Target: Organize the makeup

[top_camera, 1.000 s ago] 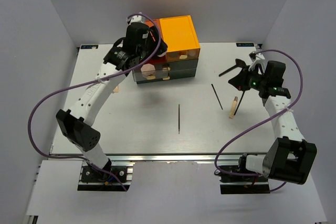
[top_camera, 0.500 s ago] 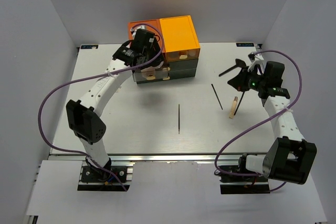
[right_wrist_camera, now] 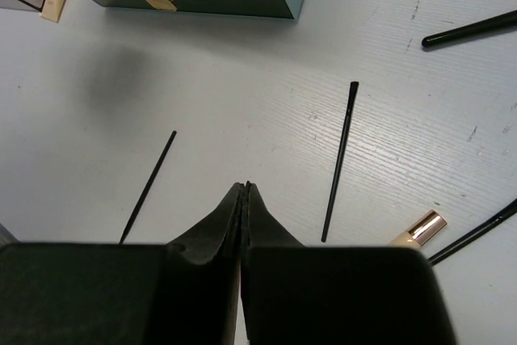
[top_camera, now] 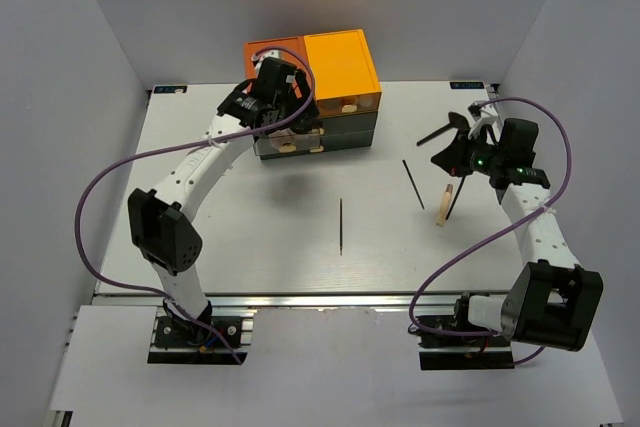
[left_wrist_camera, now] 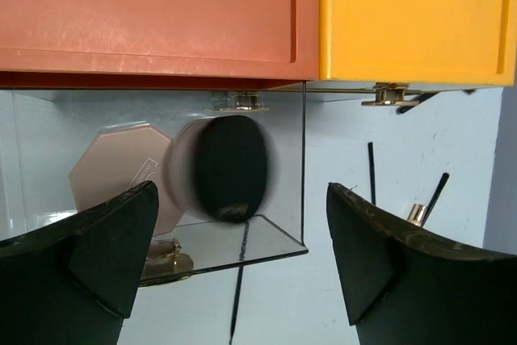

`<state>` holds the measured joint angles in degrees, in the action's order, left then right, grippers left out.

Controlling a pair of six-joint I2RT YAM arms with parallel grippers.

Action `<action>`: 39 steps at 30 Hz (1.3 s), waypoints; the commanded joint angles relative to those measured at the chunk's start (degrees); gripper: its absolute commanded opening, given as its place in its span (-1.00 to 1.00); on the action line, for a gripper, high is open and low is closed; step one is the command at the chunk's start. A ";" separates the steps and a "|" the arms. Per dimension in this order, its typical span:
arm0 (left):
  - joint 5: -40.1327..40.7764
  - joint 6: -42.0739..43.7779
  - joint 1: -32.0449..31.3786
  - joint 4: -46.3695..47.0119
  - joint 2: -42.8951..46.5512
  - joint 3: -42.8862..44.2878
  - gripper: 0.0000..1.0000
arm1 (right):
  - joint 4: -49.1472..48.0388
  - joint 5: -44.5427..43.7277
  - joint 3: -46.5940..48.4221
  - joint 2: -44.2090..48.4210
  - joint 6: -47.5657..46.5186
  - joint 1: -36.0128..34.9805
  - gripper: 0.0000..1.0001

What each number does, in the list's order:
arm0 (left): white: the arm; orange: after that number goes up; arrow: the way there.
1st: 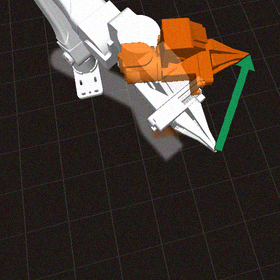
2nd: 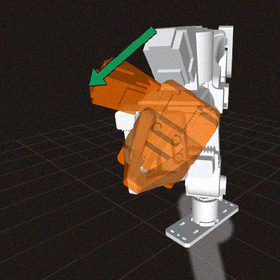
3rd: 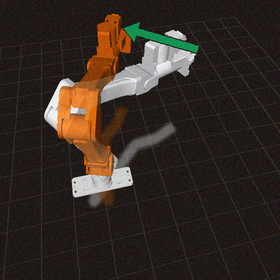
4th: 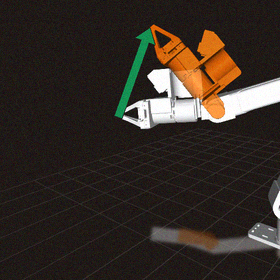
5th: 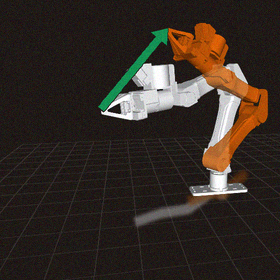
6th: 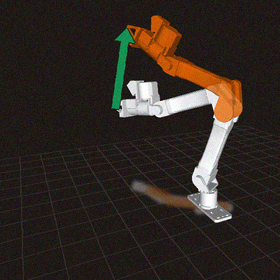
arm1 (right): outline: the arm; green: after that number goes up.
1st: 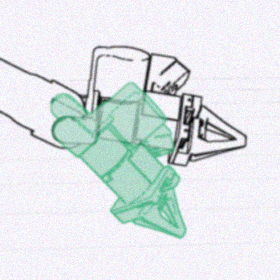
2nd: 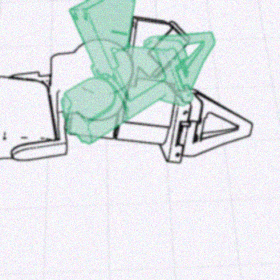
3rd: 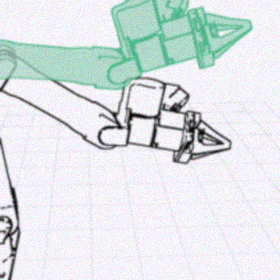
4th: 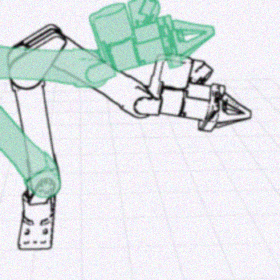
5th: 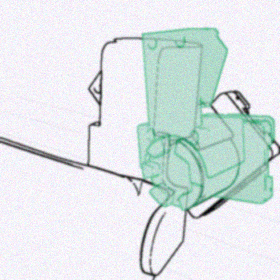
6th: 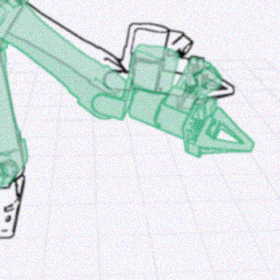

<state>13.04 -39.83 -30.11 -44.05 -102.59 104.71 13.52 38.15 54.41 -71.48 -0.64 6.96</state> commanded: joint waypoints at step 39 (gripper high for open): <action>1.81 1.87 1.10 16.36 6.00 -17.53 0.09 | -0.86 -0.53 -0.36 -0.85 -3.13 -2.48 -1.00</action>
<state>10.81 -38.65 -29.93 -30.94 -96.84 82.48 13.54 37.69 54.41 -74.08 -2.55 4.73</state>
